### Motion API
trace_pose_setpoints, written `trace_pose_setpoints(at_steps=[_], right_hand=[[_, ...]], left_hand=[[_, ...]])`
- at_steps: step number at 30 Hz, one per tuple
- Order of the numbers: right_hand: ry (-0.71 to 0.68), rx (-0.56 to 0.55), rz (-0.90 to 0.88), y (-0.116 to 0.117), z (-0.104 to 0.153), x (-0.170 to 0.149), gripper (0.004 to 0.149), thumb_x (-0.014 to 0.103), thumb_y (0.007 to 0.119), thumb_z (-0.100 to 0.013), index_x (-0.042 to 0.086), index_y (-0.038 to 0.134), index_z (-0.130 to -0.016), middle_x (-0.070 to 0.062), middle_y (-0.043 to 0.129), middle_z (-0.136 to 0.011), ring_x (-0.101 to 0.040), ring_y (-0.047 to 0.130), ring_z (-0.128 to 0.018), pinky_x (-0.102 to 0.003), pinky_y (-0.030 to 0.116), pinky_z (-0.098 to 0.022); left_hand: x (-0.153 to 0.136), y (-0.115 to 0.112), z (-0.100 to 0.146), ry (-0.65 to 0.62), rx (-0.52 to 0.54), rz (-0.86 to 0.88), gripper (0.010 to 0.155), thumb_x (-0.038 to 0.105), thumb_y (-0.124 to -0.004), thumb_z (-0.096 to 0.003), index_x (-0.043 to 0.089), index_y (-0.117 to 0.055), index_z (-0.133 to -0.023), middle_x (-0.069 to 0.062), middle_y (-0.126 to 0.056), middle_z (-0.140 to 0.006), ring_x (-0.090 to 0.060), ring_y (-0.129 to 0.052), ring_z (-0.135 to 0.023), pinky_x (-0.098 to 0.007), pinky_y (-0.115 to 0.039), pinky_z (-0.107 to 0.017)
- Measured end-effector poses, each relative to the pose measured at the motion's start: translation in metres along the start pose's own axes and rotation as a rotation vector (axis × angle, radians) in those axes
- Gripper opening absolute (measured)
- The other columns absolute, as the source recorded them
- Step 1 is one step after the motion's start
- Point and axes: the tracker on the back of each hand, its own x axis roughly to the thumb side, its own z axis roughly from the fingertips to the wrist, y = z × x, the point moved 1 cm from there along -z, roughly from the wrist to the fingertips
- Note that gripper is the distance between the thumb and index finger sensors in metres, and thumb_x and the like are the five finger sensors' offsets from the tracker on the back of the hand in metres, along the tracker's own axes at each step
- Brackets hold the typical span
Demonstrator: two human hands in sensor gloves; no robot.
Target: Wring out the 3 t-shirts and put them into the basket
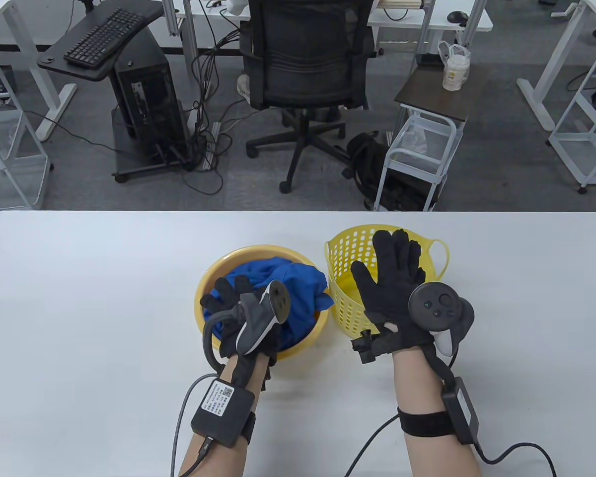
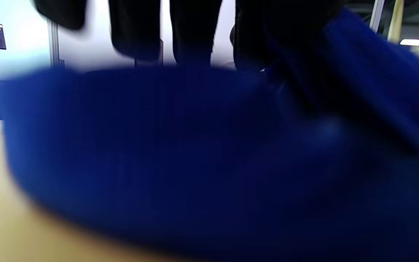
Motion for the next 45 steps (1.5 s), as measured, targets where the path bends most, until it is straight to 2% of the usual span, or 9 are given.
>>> trace_pose_setpoints(at_steps=[6, 12, 23, 28, 32, 34, 37, 42, 45], right_hand=[[0.025, -0.005, -0.069, -0.004, -0.003, -0.006, 0.076, 0.046, 0.072, -0.062, 0.0, 0.044, -0.115, -0.044, 0.029, -0.113, -0.072, 0.021, -0.093, -0.089, 0.027, -0.05], [0.001, 0.042, -0.106, -0.002, -0.002, -0.005, 0.081, 0.049, 0.075, -0.061, 0.001, 0.04, -0.116, -0.044, 0.027, -0.113, -0.073, 0.02, -0.093, -0.089, 0.026, -0.05], [-0.193, 0.424, -0.24, 0.018, -0.004, 0.003, 0.12, 0.058, 0.091, -0.043, 0.0, 0.013, -0.113, -0.042, 0.01, -0.114, -0.07, 0.004, -0.093, -0.089, 0.017, -0.055], [-0.281, 0.504, -0.059, 0.043, 0.004, 0.023, 0.13, 0.061, 0.092, -0.038, -0.003, 0.004, -0.109, -0.044, 0.006, -0.112, -0.071, 0.002, -0.092, -0.089, 0.016, -0.053], [-0.345, 0.461, -0.077, 0.07, 0.016, 0.047, 0.127, 0.061, 0.091, -0.04, -0.007, 0.011, -0.111, -0.046, 0.01, -0.111, -0.074, 0.005, -0.09, -0.09, 0.017, -0.05], [-0.352, 0.454, -0.142, 0.076, 0.018, 0.051, 0.105, 0.058, 0.09, -0.045, 0.005, 0.034, -0.116, -0.046, 0.015, -0.112, -0.075, 0.009, -0.091, -0.09, 0.02, -0.05], [-0.28, 0.443, -0.277, 0.073, 0.014, 0.045, 0.043, 0.033, 0.088, -0.056, 0.012, 0.081, -0.094, -0.041, 0.036, -0.114, -0.073, 0.018, -0.093, -0.089, 0.022, -0.049], [0.071, 0.242, -0.493, 0.023, -0.003, -0.009, 0.042, 0.024, 0.081, -0.06, 0.0, 0.074, -0.094, -0.045, 0.049, -0.11, -0.083, 0.041, -0.085, -0.092, 0.032, -0.043], [0.304, 0.128, -0.779, -0.007, -0.002, -0.028, 0.042, 0.018, 0.078, -0.061, -0.004, 0.068, -0.096, -0.047, 0.055, -0.106, -0.084, 0.055, -0.08, -0.093, 0.047, -0.041]], left_hand=[[-0.031, 0.091, 0.001, 0.031, 0.044, 0.615, 0.04, 0.048, -0.067, -0.0651, 0.031, -0.073, -0.101, -0.005, -0.101, -0.088, -0.025, -0.105, -0.065, -0.046, -0.089, -0.05], [-0.048, 0.149, 0.008, -0.187, 0.003, 1.248, 0.04, 0.049, -0.061, -0.069, 0.032, -0.065, -0.105, -0.007, -0.091, -0.101, -0.026, -0.099, -0.079, -0.046, -0.085, -0.061], [-0.043, 0.232, 0.055, -0.672, 0.017, 1.526, 0.042, 0.058, -0.054, -0.071, 0.045, -0.053, -0.111, 0.004, -0.073, -0.119, -0.019, -0.086, -0.102, -0.04, -0.077, -0.079], [-0.028, 0.256, 0.082, -0.845, -0.037, 1.588, 0.044, 0.059, -0.053, -0.071, 0.048, -0.049, -0.113, 0.007, -0.064, -0.125, -0.018, -0.077, -0.11, -0.042, -0.07, -0.084], [-0.005, 0.258, 0.098, -0.972, -0.151, 1.616, 0.044, 0.06, -0.053, -0.0705, 0.049, -0.05, -0.113, 0.008, -0.063, -0.126, -0.017, -0.076, -0.111, -0.043, -0.067, -0.086], [0.003, 0.257, 0.105, -1.006, -0.224, 1.617, 0.043, 0.059, -0.055, -0.0704, 0.048, -0.053, -0.112, 0.008, -0.064, -0.126, -0.018, -0.075, -0.112, -0.046, -0.066, -0.086], [-0.011, 0.259, 0.101, -0.955, -0.145, 1.571, 0.043, 0.06, -0.055, -0.0699, 0.048, -0.055, -0.111, 0.007, -0.069, -0.124, -0.018, -0.08, -0.109, -0.05, -0.07, -0.082], [-0.109, 0.249, 0.074, -0.608, 0.135, 1.61, 0.043, 0.056, -0.056, -0.0705, 0.04, -0.057, -0.11, 0.001, -0.081, -0.112, -0.019, -0.091, -0.093, -0.042, -0.078, -0.074], [-0.153, 0.215, 0.063, -0.294, 0.189, 1.355, 0.043, 0.052, -0.061, -0.0713, 0.031, -0.064, -0.109, -0.001, -0.09, -0.103, -0.014, -0.099, -0.077, -0.041, -0.084, -0.064]])
